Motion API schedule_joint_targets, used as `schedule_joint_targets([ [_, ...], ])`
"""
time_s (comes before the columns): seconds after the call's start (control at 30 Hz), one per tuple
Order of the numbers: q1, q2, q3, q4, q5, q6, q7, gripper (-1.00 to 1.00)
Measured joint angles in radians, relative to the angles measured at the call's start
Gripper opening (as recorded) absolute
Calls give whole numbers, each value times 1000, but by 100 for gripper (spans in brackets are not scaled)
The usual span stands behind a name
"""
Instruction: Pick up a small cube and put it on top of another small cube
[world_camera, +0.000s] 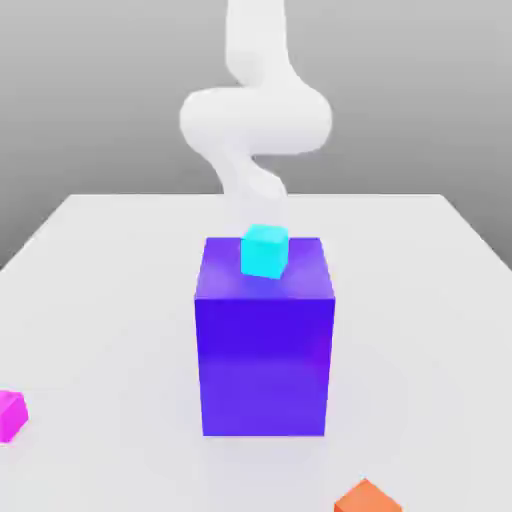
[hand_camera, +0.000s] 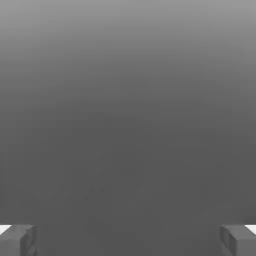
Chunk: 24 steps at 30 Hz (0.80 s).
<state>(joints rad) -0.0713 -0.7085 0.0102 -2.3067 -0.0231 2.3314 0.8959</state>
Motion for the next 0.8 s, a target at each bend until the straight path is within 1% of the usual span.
schedule_joint_targets([
  [0.23,-187,261,9,-19,-66,88,273,0],
  [0.5,-342,551,-43,-40,-111,188,556,0],
  [0.67,-448,731,-95,-54,-82,254,693,0],
  [0.8,-495,873,-118,-66,-12,307,769,0],
])
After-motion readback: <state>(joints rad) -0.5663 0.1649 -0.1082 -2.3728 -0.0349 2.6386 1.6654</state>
